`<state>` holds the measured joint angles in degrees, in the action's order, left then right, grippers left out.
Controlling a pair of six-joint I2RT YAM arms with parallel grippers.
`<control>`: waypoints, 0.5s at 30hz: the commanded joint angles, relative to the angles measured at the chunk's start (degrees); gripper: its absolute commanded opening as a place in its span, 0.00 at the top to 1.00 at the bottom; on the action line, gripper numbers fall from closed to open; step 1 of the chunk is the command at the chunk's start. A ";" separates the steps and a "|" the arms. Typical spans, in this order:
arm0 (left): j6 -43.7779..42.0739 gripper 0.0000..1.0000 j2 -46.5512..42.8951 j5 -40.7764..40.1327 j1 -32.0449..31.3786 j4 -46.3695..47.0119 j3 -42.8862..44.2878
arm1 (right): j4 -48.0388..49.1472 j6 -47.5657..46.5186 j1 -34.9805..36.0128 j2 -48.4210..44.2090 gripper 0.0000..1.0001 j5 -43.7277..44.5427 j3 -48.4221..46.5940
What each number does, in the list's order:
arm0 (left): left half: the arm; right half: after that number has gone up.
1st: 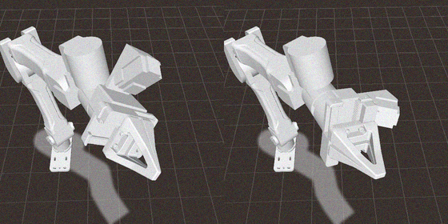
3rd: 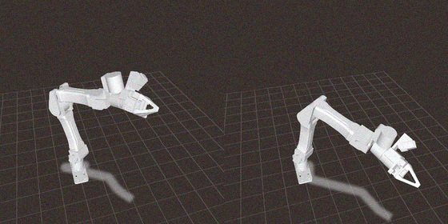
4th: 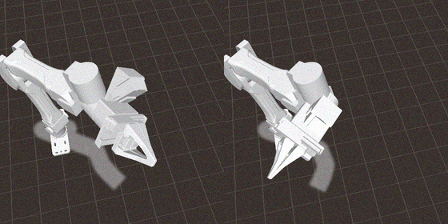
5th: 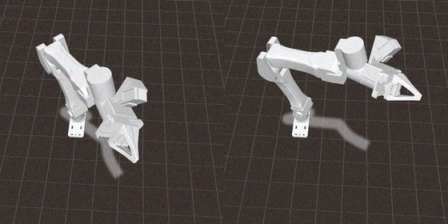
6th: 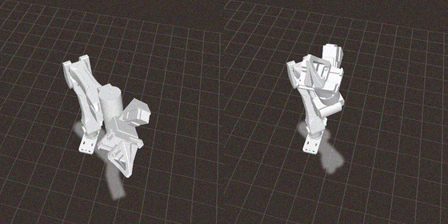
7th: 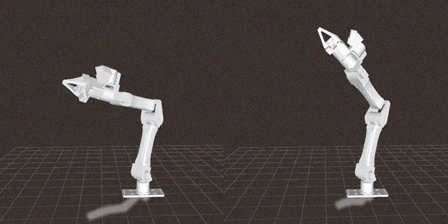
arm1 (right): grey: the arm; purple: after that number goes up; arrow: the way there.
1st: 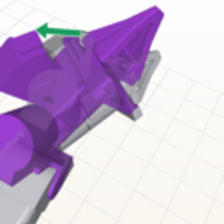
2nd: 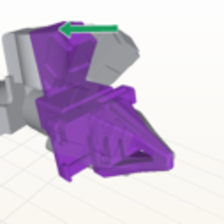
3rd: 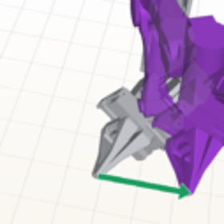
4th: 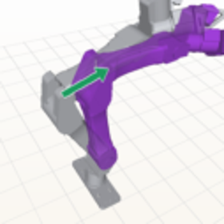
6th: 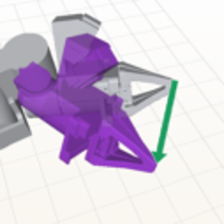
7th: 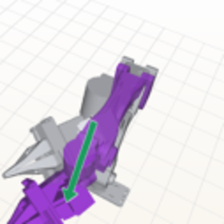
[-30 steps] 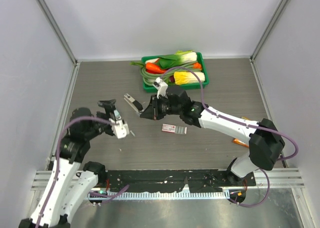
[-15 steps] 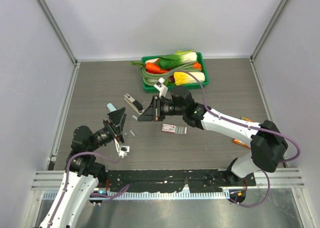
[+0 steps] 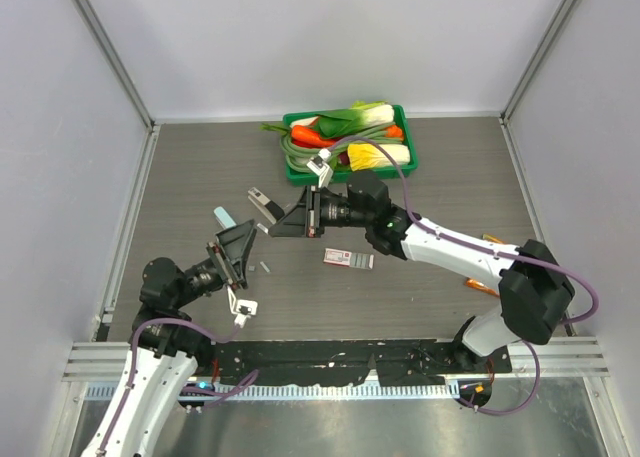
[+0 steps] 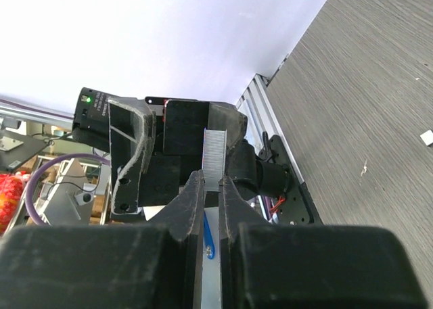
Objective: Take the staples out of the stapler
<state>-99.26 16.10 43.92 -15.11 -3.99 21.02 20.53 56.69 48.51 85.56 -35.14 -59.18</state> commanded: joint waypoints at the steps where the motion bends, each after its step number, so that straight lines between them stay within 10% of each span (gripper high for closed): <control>1: -1.72 0.40 0.51 2.48 -0.09 1.26 -0.10 | 5.39 1.85 0.00 0.13 0.99 -1.78 0.64; 15: 1.88 0.49 2.18 1.96 -0.09 1.26 1.57 | 11.55 6.07 0.35 3.38 0.99 -4.50 0.82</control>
<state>-98.76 18.04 45.06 -15.11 -4.12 21.08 27.14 61.36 48.51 88.60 -37.82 -58.17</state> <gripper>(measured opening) 0.516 0.113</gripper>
